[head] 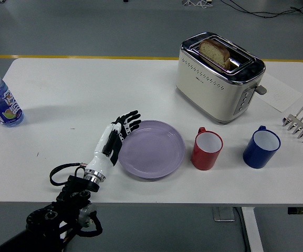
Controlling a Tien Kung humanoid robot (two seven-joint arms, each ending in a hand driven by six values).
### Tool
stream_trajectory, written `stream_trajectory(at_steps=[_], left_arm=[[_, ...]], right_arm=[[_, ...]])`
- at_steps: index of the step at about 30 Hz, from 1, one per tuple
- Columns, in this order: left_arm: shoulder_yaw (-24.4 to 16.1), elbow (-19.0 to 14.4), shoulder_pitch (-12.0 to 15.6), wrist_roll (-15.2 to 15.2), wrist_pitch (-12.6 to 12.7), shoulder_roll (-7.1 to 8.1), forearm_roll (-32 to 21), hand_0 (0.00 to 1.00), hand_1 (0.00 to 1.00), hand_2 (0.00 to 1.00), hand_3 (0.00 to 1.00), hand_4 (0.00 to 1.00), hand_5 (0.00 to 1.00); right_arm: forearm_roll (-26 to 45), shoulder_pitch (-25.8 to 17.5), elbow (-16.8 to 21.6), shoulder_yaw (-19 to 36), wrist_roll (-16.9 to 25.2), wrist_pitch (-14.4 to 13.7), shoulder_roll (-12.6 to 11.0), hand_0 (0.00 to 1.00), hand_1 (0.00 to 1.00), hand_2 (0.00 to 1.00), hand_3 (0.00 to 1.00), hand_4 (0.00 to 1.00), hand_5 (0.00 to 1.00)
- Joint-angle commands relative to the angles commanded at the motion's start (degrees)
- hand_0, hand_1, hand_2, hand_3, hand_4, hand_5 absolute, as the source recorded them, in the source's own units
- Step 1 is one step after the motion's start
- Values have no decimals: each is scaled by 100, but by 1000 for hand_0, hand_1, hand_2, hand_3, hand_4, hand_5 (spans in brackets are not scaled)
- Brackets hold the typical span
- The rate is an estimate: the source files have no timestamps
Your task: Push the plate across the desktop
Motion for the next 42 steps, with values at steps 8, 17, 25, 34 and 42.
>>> stream_trajectory(at_steps=[8,17,25,34,42], left_arm=[[-521,-189,160,0,133,68,183,766,778,816,754,411,998],[-1762,-658,556,174,67,393,755,726,722,757,695,415,998],[-2998,-1572,1227,1029,-284,911,946,677,681,696,636,420,998],[-4209,-1808,1885,1479,-553,1383,1018,654,639,632,615,423,998],[-5202,-1776,2114,2203,-915,1463,625,647,637,631,618,448,998]], right_arm=[[5,-7,0,17,3,-4,-8,608,516,587,573,360,256],[29,-19,0,38,15,-12,-54,608,516,587,573,361,255],[-9,-75,0,105,13,-21,-71,608,517,586,573,360,249],[14,-103,0,121,9,-30,-70,608,517,586,573,361,247],[-37,-66,0,159,4,-25,-79,608,517,586,574,361,247]])
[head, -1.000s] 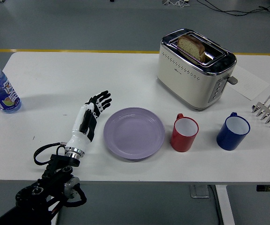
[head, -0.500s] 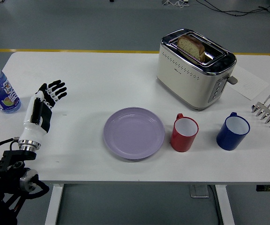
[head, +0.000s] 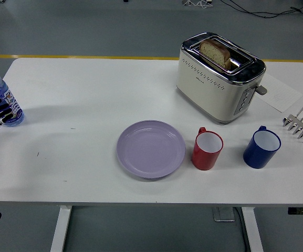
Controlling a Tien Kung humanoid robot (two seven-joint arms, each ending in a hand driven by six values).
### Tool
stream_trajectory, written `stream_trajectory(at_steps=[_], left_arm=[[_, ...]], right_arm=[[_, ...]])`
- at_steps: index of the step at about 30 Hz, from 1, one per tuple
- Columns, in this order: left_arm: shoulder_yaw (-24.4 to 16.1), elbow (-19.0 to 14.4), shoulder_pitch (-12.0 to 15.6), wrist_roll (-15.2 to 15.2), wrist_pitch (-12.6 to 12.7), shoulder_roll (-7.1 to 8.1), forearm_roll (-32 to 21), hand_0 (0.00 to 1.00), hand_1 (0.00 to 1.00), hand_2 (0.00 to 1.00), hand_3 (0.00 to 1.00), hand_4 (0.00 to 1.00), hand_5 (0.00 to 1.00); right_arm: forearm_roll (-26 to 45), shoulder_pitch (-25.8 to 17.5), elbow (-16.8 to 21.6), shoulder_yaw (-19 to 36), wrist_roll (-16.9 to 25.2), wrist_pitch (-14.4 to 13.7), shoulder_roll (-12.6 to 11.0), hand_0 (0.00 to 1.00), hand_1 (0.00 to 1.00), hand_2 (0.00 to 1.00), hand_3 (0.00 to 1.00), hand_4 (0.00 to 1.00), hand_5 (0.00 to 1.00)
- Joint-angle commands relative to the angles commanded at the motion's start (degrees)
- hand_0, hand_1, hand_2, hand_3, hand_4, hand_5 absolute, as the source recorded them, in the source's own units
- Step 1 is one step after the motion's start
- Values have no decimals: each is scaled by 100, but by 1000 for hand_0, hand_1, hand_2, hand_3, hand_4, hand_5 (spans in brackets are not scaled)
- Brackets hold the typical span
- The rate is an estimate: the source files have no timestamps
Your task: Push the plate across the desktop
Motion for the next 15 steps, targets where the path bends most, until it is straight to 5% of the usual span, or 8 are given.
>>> stream_trajectory(at_steps=[1,2,6,15], left_arm=[[-98,15,15,2,27,4,-149,647,637,631,618,448,998],[-247,12,32,21,41,-10,-320,542,603,612,613,458,998],[-539,3,65,116,-20,-26,-488,542,603,612,613,458,998],[-981,141,84,1085,-431,25,-1203,491,620,621,643,496,998]], right_arm=[[-1,3,0,5,1,-1,-2,608,517,586,574,361,247],[21,5,0,5,4,-9,-4,607,517,586,574,361,247],[24,11,0,15,7,-14,-11,607,517,586,574,361,247],[49,19,0,-33,29,-5,-51,607,517,586,574,361,247]])
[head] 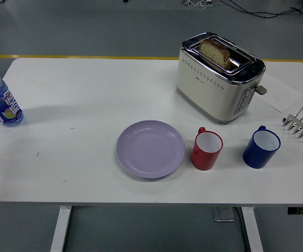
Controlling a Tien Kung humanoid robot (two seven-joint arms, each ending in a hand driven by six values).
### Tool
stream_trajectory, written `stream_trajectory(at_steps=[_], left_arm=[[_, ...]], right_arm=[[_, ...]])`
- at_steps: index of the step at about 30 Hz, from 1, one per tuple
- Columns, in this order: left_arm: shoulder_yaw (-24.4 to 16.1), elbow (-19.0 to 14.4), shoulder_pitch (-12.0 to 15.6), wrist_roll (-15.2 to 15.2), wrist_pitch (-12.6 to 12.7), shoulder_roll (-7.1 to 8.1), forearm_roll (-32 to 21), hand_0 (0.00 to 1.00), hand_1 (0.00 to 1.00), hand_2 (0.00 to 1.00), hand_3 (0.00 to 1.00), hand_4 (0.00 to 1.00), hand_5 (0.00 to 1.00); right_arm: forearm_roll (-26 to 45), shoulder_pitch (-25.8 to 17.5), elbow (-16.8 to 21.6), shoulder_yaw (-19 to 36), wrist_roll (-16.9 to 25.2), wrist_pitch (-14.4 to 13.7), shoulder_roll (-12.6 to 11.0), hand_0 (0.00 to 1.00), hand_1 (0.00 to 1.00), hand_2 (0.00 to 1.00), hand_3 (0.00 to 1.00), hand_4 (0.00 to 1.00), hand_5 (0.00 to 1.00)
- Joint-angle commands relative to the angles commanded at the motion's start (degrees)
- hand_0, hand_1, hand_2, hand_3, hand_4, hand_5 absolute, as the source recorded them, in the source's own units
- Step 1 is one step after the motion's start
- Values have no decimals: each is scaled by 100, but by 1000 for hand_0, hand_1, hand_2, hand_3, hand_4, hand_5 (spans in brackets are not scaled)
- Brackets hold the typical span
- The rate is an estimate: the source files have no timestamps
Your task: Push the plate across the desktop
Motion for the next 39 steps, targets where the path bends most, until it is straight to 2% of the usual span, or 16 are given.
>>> stream_trajectory(at_steps=[7,9,10,11,13,16,17,26,39], left_arm=[[-216,86,-51,517,-503,19,-366,501,633,637,658,520,998],[-236,109,-64,698,-544,43,-379,501,633,637,658,520,998],[-234,116,-70,744,-559,50,-351,501,633,637,658,520,998],[-231,120,-76,783,-577,55,-325,543,645,648,678,512,998],[-232,121,-76,831,-621,50,-321,543,645,648,678,512,998],[-232,135,-61,838,-647,42,-349,543,645,648,678,512,998],[-232,139,-55,834,-651,40,-362,577,653,656,679,516,998],[-183,144,-70,711,-633,57,-464,581,650,649,671,514,998],[-49,180,-81,708,-603,37,-525,589,649,651,673,547,998]], right_arm=[[40,-17,0,-17,16,-13,-19,607,517,585,575,361,247],[24,-27,0,-8,10,-12,-18,607,517,585,575,361,247],[28,-31,0,-13,11,-12,-19,607,517,585,575,361,247],[34,-34,0,-20,12,-13,-20,607,517,585,575,361,247],[63,-39,0,-33,15,-16,-22,607,517,585,575,361,247],[81,-50,0,-42,18,-18,-25,607,517,585,575,361,247],[85,-53,0,-43,18,-19,-26,607,517,582,575,361,247],[121,-84,0,-27,20,-38,-30,607,517,580,574,361,246],[136,-141,0,-18,21,-48,-30,608,517,579,575,362,246]])
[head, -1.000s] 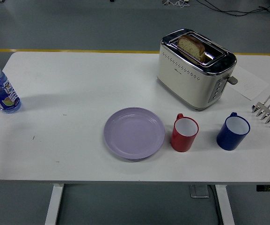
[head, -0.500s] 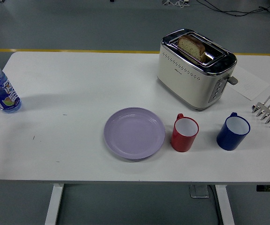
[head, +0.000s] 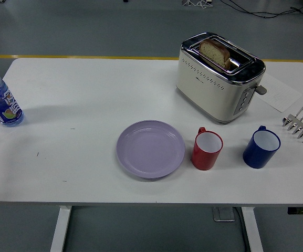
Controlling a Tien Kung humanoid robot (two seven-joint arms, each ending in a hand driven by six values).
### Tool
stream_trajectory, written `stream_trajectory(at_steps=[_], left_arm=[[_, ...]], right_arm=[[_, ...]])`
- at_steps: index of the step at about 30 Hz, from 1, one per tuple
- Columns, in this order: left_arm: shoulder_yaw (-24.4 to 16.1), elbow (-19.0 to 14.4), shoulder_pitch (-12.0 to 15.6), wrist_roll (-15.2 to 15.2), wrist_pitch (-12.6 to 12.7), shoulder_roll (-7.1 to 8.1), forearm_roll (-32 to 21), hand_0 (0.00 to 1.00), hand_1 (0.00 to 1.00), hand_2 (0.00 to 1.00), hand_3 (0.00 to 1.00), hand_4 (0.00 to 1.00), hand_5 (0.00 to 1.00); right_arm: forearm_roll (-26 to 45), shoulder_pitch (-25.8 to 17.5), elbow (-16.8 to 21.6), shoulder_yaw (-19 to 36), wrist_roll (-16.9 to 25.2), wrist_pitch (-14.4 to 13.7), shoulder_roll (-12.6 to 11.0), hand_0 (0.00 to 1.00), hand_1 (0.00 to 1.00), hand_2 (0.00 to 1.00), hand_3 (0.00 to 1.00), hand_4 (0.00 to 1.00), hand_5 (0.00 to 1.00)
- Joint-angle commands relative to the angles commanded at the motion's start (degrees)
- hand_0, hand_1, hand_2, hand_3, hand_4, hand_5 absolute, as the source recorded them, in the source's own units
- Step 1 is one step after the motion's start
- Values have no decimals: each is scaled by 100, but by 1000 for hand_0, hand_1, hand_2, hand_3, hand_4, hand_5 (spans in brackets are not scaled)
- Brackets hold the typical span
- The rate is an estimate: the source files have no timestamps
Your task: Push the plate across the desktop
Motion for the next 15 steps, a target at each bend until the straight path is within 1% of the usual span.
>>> stream_trajectory(at_steps=[4,15], left_arm=[[61,21,-19,-2,59,-2,-59,589,654,656,676,548,998],[89,71,-38,11,114,-49,-151,591,654,654,674,550,998]], right_arm=[[-4,7,0,11,4,-2,-7,608,517,580,575,363,247],[34,60,0,2,24,-9,-31,608,517,580,575,364,248]])
